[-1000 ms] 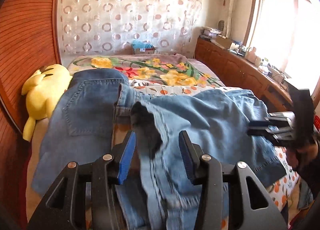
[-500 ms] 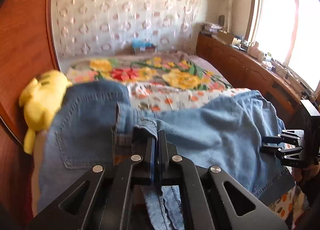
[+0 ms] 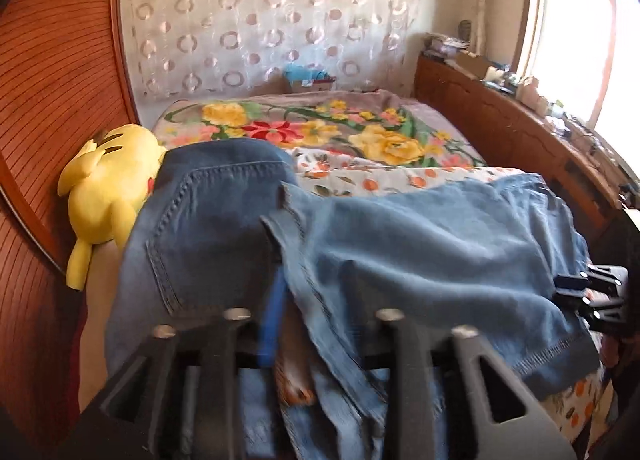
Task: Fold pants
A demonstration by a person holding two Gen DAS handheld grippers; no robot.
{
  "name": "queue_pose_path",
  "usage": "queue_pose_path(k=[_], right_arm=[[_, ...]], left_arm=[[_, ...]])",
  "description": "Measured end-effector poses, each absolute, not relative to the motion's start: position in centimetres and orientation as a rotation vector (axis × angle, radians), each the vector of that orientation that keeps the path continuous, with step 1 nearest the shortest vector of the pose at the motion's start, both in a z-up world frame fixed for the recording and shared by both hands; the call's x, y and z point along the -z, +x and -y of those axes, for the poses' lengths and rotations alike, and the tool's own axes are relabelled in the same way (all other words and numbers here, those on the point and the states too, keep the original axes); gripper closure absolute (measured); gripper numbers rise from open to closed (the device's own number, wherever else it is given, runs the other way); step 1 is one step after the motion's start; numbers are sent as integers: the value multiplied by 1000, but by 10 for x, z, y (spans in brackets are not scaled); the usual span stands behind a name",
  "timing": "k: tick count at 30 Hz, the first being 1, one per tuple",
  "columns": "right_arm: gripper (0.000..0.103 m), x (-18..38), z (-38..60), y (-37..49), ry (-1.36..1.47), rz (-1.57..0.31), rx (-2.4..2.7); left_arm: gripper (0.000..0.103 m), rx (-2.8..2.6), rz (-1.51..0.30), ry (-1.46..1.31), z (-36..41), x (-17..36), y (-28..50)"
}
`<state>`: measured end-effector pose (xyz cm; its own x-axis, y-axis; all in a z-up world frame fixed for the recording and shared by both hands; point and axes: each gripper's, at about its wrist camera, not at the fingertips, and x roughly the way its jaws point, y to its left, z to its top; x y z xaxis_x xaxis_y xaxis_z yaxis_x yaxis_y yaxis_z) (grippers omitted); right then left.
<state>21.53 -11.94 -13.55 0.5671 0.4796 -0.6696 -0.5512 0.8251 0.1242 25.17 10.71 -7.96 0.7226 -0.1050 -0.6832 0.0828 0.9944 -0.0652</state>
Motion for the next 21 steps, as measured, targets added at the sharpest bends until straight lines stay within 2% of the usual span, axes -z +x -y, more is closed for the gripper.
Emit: queue_pose_path(k=[6,17,19,21], right_arm=[[69,132,151,197,-69,-741,-549],[68,125,250,169,16,-704,-349],[67,125,265,165,24,-700,-323],[61,125,280,162,29,-695,-291]], left_arm=[[56,166,-740,-15,-76,75,228],[56,306,-781,41,-3,86,233],[56,327,-779,62,12,89,237],[56,344,-781,72,21,89,242]])
